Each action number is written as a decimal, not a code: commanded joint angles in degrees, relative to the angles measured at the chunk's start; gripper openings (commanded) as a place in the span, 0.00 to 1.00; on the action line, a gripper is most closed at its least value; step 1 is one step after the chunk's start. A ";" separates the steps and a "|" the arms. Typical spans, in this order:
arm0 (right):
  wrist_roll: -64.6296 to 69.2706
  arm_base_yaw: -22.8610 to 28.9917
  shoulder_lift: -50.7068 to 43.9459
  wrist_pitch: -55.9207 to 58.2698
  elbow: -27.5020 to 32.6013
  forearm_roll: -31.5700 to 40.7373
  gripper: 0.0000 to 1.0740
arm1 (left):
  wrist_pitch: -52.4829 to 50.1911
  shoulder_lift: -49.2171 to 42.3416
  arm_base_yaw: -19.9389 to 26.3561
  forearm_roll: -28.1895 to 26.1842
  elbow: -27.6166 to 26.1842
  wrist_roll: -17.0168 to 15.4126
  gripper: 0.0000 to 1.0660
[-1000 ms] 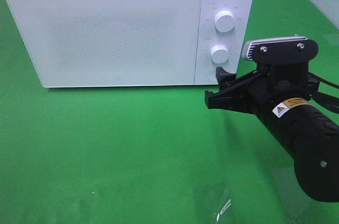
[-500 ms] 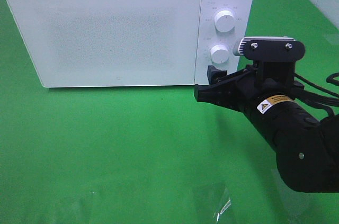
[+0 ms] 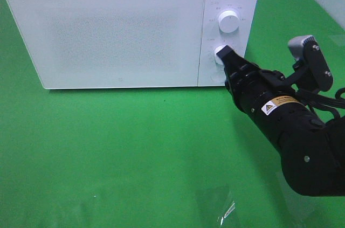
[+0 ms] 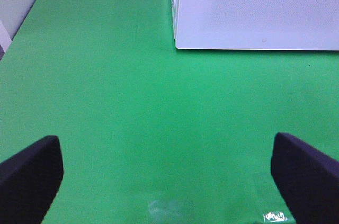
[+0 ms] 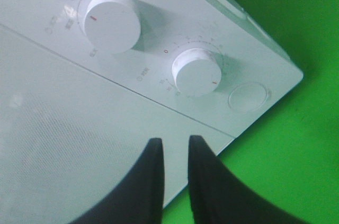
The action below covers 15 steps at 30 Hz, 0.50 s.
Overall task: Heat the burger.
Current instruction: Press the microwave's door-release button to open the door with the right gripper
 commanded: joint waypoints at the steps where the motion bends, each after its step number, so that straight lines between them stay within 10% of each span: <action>1: 13.75 0.23 -0.23 -0.46 -0.46 -1.03 0.05 | -0.63 -0.29 0.17 -0.11 0.00 -0.34 0.94; 15: 32.31 0.06 0.34 8.08 -1.26 3.32 0.00 | -0.63 -0.29 0.17 -0.11 0.00 -0.34 0.94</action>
